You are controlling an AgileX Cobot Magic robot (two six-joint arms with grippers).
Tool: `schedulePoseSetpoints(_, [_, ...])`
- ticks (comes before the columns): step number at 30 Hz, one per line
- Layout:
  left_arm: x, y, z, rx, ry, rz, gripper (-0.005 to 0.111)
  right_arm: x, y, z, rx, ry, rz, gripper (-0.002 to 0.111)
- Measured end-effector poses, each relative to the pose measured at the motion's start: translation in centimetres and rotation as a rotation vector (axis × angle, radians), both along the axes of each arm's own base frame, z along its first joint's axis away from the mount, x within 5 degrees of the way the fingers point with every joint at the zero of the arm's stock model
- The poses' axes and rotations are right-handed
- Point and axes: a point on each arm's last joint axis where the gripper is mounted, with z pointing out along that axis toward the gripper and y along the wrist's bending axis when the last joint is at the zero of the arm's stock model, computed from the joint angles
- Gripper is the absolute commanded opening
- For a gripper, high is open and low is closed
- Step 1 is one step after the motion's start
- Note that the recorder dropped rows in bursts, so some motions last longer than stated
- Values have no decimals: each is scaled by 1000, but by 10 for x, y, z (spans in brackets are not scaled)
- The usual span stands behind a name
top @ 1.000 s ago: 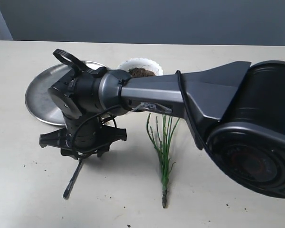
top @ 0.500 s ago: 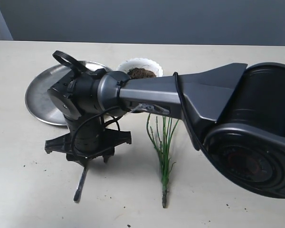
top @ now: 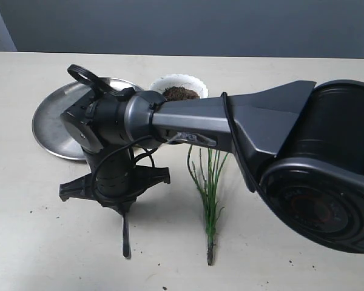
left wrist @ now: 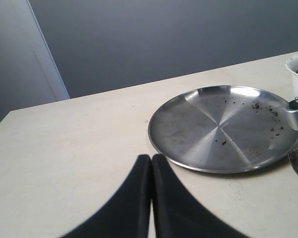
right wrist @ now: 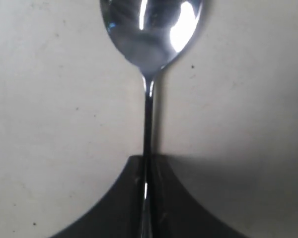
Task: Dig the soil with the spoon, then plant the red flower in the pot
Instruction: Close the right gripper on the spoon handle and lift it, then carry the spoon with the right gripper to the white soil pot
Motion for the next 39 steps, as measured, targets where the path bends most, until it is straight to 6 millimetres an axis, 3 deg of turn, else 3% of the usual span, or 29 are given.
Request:
schedulePoseSetpoints(10, [0, 0, 0, 0, 0, 0, 0, -1, -11, 5, -114, 8, 147, -1])
schedulePoseSetpoints(17, [0, 0, 0, 0, 0, 0, 0, 5, -17, 58, -77, -116, 322, -1])
schedulePoseSetpoints(23, [0, 0, 0, 0, 0, 0, 0, 20, -32, 110, -157, -367, 540, -1])
schedulePoseSetpoints(28, [0, 0, 0, 0, 0, 0, 0, 40, -47, 153, -370, -666, 704, -1])
schedulePoseSetpoints(31, [0, 0, 0, 0, 0, 0, 0, 52, -52, 169, -572, -786, 867, -1])
schedulePoseSetpoints(34, [0, 0, 0, 0, 0, 0, 0, 63, -56, 177, -761, -822, 1025, -1])
schedulePoseSetpoints(39, [0, 0, 0, 0, 0, 0, 0, 80, -60, 173, -967, -770, 1256, -1])
